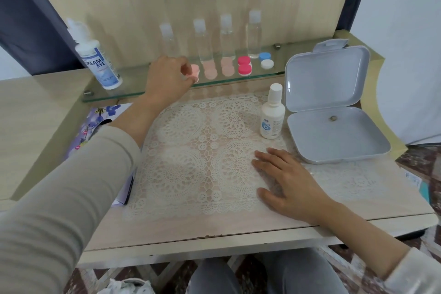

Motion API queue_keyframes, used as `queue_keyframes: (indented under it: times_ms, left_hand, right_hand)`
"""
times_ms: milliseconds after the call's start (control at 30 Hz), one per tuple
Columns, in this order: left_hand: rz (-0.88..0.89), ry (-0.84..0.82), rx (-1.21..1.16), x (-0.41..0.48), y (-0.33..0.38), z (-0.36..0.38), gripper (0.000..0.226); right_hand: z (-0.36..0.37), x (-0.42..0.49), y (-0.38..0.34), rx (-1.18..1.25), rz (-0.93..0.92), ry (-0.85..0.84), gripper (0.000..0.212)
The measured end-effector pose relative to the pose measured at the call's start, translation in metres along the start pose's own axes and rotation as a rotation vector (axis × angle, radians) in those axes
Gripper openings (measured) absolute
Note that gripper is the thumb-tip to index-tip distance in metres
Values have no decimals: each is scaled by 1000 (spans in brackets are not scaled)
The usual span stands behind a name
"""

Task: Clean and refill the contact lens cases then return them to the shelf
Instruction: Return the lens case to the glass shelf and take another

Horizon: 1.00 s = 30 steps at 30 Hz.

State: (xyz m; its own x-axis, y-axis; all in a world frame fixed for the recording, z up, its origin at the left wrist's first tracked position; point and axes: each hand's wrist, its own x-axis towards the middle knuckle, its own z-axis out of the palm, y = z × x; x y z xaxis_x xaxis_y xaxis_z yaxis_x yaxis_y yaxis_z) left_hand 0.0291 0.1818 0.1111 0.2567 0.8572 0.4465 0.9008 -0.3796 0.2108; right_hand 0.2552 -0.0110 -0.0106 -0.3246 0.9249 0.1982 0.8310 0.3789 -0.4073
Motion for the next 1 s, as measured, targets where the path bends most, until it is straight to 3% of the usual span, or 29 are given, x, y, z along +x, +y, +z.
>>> queue_keyframes:
  times_ms: [267,567,800,1000]
  left_hand:
    - [-58,120,-337,-49,11,-22,14]
    - [-89,-299,-643,-167,45,5,21]
    - [37,-406,-696,-183,55,24,24]
    - [-4,-352,-676,-185,51,27,31]
  right_hand:
    - [-1,-1,-3,-5,16,0,65]
    - [-2,-1,-6,-18,36,-1,66]
    - [-4,0,-7,-17,40,2,67]
    - [-10,5,-11,36,88,20,70]
